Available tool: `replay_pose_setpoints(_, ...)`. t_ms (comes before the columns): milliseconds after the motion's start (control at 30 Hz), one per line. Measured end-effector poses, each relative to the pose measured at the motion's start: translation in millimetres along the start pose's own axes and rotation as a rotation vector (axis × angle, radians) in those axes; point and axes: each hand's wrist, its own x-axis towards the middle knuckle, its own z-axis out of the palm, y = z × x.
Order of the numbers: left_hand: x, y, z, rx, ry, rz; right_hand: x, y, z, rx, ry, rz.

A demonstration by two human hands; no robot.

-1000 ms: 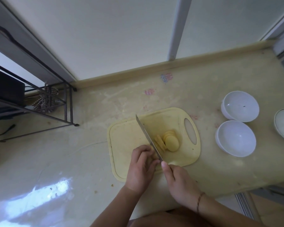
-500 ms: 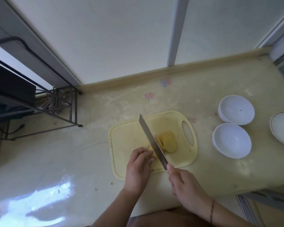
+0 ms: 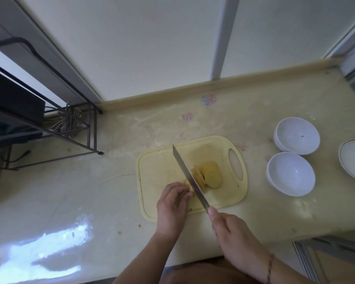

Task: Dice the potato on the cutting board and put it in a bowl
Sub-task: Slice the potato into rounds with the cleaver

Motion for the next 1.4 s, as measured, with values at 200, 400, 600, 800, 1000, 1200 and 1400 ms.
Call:
replay_pose_setpoints(200, 0, -1, -1, 0.013, -0.011, -0.006, -1, -2, 2, -0.032, 0.024, 0.0)
replay_pose_setpoints(400, 2, -6, -2, 0.015, -0.023, -0.01, 2, -3, 3, -0.066, 0.03, 0.002)
replay_pose_setpoints(600, -1, -11, -5, 0.017, -0.011, -0.013, 1, -6, 11, -0.136, 0.042, -0.04)
replay_pose_setpoints(800, 1, -11, -2, 0.012, 0.003, 0.003, 0, -7, 11, -0.166, 0.045, -0.064)
replay_pose_setpoints(1000, 3, -13, -1, 0.015, 0.005, 0.022, 2, -5, 11, -0.105, 0.068, -0.035)
replay_pose_setpoints(1200, 5, -12, 1, 0.031, 0.012, 0.054, 9, 2, 13, -0.096, 0.063, -0.037)
replay_pose_setpoints(1400, 2, -16, 0, 0.03, -0.008, 0.063, 32, 7, 23, -0.135, 0.041, 0.016)
